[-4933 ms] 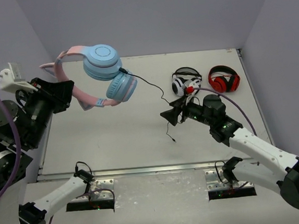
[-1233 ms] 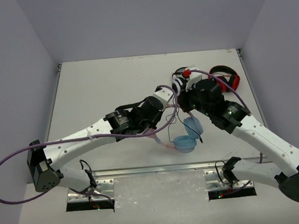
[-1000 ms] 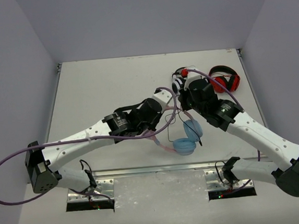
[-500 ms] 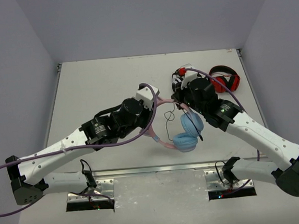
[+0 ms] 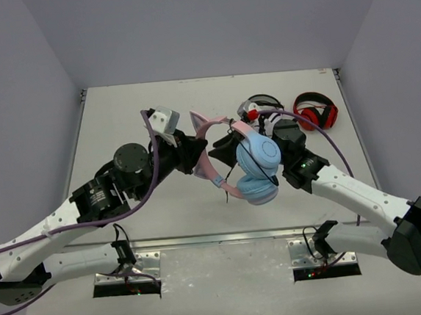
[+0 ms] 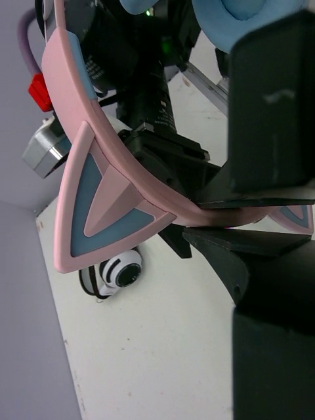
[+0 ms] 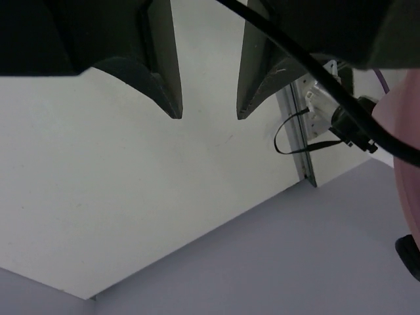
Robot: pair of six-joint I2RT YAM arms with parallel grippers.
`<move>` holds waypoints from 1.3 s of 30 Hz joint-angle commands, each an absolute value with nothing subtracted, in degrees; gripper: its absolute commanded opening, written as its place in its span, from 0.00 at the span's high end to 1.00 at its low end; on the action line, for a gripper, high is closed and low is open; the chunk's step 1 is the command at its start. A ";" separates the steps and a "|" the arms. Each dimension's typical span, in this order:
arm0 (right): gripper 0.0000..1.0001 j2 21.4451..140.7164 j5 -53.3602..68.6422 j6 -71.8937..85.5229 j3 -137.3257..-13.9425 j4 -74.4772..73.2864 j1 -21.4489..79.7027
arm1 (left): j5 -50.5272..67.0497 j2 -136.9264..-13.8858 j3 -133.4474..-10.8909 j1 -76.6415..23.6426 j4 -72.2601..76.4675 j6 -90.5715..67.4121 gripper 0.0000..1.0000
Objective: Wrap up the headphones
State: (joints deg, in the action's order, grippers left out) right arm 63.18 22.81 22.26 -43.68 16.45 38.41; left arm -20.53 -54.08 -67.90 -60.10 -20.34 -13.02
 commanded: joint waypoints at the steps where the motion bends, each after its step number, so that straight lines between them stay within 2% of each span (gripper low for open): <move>1: 0.60 65.38 28.39 24.43 -43.68 29.09 38.32 | -21.35 -51.77 -71.19 -60.56 -11.87 -17.75 1.00; 2: 0.67 66.78 27.52 24.43 -43.68 29.44 38.32 | -23.18 -51.25 -71.19 -60.56 -11.43 -18.01 1.00; 4: 0.72 68.89 27.95 25.39 -42.98 31.37 38.32 | -27.48 -49.66 -71.45 -60.56 -11.08 -19.24 1.00; 8: 0.72 71.81 30.23 28.30 -40.00 37.44 38.32 | -35.58 -47.37 -72.59 -60.56 -10.55 -21.44 1.00; 10: 0.75 74.08 31.72 30.83 -37.98 41.91 38.32 | -38.66 -46.85 -73.47 -60.47 -10.81 -22.93 1.00; 11: 0.89 74.79 32.16 31.63 -37.45 43.23 38.32 | -41.54 -46.85 -74.35 -60.56 -11.16 -23.46 1.00; 13: 0.97 76.55 33.91 33.91 -36.13 47.27 38.41 | -45.15 -47.02 -75.14 -60.56 -11.60 -24.52 1.00; 17: 0.86 78.48 37.70 38.22 -33.32 56.48 38.50 | -51.93 -48.60 -77.42 -60.47 -12.91 -25.75 1.00; 18: 0.86 78.57 38.05 39.02 -31.92 57.47 38.76 | -53.60 -48.78 -77.61 -60.56 -13.18 -26.01 0.99; 21: 0.94 77.52 38.06 39.73 -28.41 60.11 39.98 | -59.93 -49.39 -77.70 -60.47 -12.92 -26.63 1.00; 22: 0.99 76.39 37.45 39.20 -27.52 60.03 40.34 | -63.25 -49.74 -77.96 -60.47 -12.83 -26.63 1.00; 26: 0.98 72.87 35.25 37.44 -23.74 58.01 41.83 | -70.74 -53.69 -81.29 -60.47 -13.63 -23.31 1.00; 32: 0.95 64.88 30.25 32.53 -20.74 48.12 45.96 | -80.24 -59.32 -84.29 -60.38 -10.90 -16.53 1.00; 39: 0.99 60.91 23.40 24.54 -28.10 33.86 54.65 | -82.44 -62.31 -83.67 -60.38 -8.09 -16.45 1.00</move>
